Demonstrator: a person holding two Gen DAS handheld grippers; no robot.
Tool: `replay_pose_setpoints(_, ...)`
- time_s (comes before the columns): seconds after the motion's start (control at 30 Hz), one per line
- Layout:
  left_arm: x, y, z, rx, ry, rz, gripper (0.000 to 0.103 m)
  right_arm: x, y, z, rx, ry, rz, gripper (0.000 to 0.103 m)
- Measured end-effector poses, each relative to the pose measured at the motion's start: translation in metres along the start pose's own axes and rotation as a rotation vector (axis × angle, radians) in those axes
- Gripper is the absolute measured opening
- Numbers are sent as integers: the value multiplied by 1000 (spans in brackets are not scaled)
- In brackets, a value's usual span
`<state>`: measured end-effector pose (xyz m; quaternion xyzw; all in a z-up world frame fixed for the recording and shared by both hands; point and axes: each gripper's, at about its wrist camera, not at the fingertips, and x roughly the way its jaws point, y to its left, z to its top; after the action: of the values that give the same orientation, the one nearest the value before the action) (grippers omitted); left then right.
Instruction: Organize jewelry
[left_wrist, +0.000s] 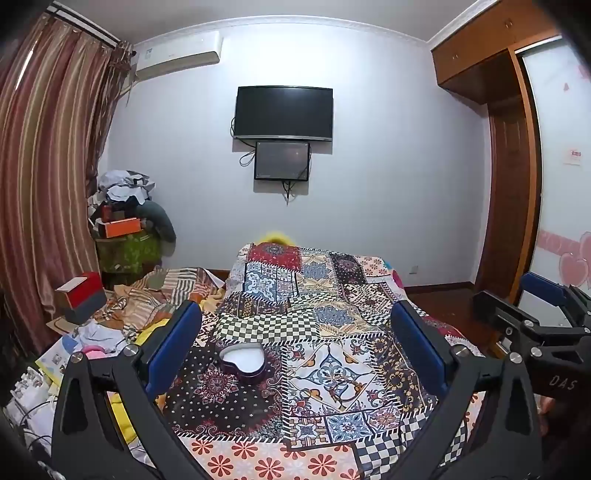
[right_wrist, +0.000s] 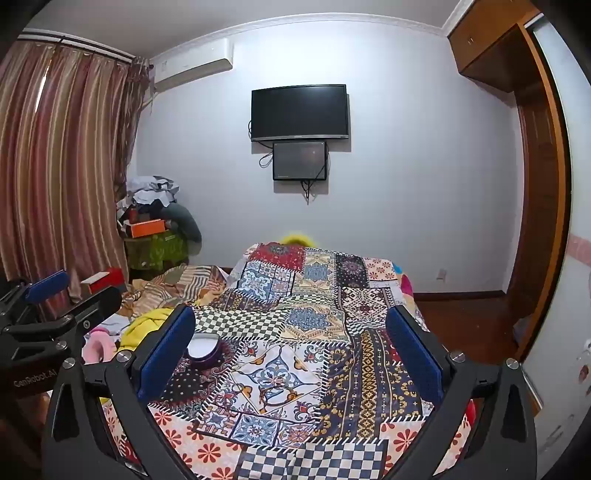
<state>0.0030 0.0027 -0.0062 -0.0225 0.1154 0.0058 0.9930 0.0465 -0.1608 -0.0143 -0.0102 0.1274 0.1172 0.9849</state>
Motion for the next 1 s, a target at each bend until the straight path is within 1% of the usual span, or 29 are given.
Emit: replay_pose_setpoints(1.0, 4, 3, 0, -3, 20, -7, 103, 4, 1, -4, -3, 9, -3, 102)
